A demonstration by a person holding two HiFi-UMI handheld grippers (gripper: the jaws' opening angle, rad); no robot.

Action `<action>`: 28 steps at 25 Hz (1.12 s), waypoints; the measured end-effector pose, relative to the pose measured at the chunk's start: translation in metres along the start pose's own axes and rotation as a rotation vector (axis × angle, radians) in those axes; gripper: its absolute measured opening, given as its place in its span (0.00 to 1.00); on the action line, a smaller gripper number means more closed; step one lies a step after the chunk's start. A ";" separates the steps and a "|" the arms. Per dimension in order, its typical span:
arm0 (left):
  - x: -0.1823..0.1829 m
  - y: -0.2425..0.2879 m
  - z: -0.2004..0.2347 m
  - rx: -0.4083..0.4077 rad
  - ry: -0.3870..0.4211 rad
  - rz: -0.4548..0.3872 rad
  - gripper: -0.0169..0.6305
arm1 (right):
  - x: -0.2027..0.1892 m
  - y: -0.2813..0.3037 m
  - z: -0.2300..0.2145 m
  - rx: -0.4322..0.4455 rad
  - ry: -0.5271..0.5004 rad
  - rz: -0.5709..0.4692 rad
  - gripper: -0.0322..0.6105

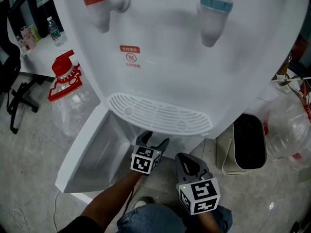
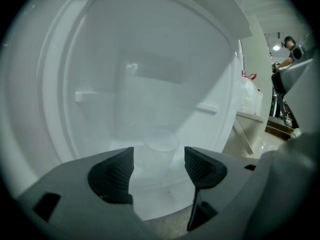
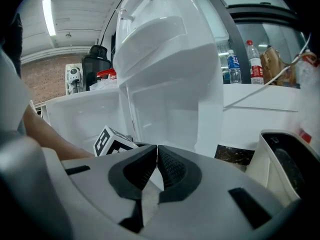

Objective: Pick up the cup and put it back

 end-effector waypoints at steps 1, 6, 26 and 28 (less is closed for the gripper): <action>0.004 -0.006 0.000 0.001 0.006 -0.002 0.51 | 0.002 0.000 0.001 0.004 0.000 -0.001 0.09; 0.031 -0.047 -0.006 0.020 0.009 -0.036 0.50 | 0.015 0.002 0.003 0.028 -0.015 -0.024 0.09; 0.105 -0.128 -0.029 0.016 0.041 -0.118 0.08 | 0.044 0.006 0.014 0.087 -0.019 -0.076 0.08; 0.110 -0.129 -0.030 0.021 0.054 -0.110 0.06 | 0.050 0.007 0.018 0.096 -0.010 -0.081 0.08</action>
Point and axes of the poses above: the fingertips, and each gripper's own axes: y forward along the fingers, z to its left, x out of its top, the point moved 5 cm from there along -y, backward along the fingers, and after that the axes turned 11 degrees about -z, right-handed, at the moved point
